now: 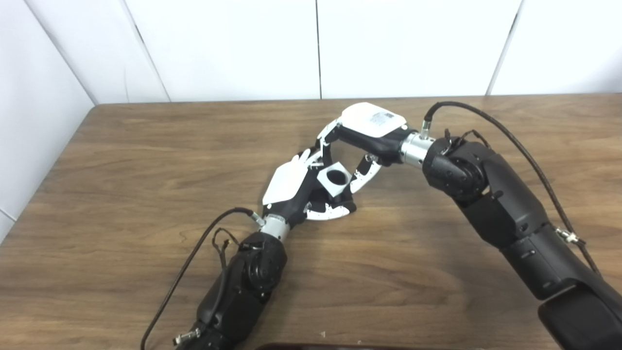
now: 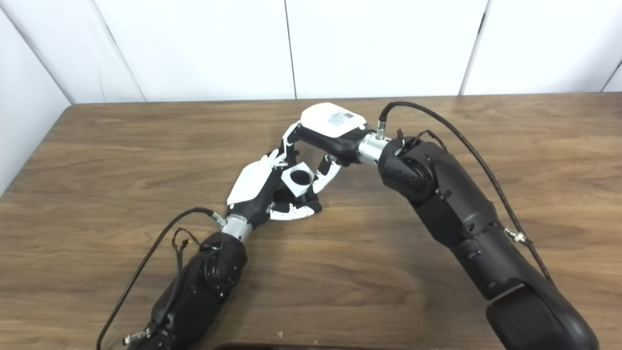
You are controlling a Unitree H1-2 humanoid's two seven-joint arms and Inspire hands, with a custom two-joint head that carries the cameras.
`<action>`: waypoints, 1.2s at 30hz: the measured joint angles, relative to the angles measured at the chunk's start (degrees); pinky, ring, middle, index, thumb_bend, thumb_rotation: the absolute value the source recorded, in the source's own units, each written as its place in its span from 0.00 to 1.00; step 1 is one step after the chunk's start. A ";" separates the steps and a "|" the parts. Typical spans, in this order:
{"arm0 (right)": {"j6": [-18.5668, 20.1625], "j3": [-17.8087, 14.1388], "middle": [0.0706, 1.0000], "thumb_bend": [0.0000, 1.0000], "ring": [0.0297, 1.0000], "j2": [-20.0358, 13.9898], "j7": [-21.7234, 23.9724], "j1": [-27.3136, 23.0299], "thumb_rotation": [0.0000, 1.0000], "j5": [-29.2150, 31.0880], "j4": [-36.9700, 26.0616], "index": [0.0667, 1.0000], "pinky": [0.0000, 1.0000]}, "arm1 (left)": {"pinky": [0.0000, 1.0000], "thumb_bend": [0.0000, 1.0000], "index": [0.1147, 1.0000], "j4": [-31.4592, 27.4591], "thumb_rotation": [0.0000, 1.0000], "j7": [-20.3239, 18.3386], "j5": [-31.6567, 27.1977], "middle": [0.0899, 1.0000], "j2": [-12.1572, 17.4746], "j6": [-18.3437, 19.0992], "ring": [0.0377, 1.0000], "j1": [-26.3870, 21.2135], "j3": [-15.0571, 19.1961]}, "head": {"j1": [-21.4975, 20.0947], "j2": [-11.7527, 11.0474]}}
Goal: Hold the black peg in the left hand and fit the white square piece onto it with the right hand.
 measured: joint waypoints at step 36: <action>0.11 1.50 0.73 0.52 0.81 -0.46 0.07 -0.53 0.14 -1.55 -0.22 0.45 0.88 | 1.00 0.88 0.50 -0.31 0.32 0.03 -0.18 0.93 -0.67 0.69 0.99 0.27 0.56 | -0.09 0.79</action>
